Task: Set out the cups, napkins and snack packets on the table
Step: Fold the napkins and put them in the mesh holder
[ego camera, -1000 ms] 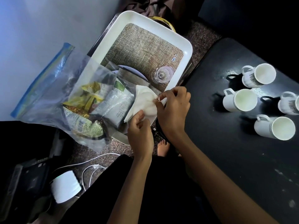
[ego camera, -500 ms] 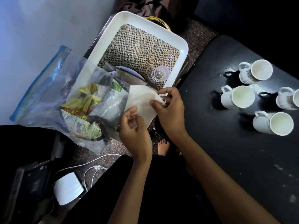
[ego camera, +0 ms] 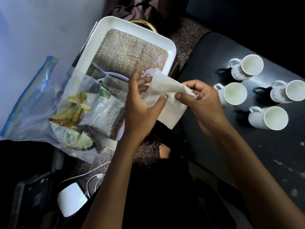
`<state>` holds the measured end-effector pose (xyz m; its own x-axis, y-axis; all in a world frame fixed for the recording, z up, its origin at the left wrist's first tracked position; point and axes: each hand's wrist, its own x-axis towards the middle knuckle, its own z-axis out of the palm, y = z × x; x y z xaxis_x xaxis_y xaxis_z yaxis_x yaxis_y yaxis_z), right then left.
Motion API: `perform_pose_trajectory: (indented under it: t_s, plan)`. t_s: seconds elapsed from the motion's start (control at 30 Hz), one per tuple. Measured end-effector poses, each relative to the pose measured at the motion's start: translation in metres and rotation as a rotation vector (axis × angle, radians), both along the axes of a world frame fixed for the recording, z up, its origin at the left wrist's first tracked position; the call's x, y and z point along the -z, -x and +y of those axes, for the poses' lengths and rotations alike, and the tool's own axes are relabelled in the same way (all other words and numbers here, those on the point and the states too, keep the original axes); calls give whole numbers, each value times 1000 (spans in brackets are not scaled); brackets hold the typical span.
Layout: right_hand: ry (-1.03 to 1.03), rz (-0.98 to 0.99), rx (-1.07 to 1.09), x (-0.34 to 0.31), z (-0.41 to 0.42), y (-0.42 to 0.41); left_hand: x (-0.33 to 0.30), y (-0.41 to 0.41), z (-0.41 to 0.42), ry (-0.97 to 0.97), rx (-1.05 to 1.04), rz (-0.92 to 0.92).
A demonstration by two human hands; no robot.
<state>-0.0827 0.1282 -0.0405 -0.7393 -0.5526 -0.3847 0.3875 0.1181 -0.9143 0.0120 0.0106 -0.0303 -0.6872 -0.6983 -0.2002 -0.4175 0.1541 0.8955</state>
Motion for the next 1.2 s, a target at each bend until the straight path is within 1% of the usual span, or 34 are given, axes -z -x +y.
perform_pose_trajectory:
  t_s: [0.1,0.23,0.33,0.43,0.53,0.63,0.7,0.8,0.83,0.9,0.97,1.03,1.2]
  plan:
    - [12,-3,-40,-3,26,12,2,12,10,-149,74,-12]
    - [-9,-52,-93,-2,66,18,8,22,35,-417,246,-52]
    - [-27,-91,-72,1,95,17,16,26,59,-478,252,-106]
    - [-29,-130,36,5,121,11,25,29,83,-547,244,-140]
    - [-24,-198,191,10,143,1,31,32,108,-542,181,-145]
    - [-77,-235,281,17,159,-11,36,38,132,-555,178,-146]
    - [-188,-151,366,22,168,-20,39,42,146,-531,237,-144]
    - [-451,88,527,31,177,-32,43,46,165,-415,371,-103]
    - [-498,144,577,34,179,-36,45,46,171,-382,406,-83]
    - [-519,214,654,40,182,-43,49,45,185,-322,432,-54]
    - [-524,242,684,49,183,-48,56,42,197,-284,423,-40]
    - [-519,213,680,62,186,-51,63,38,208,-275,424,-48]
    - [-491,139,597,83,194,-49,88,34,223,-264,425,-151]
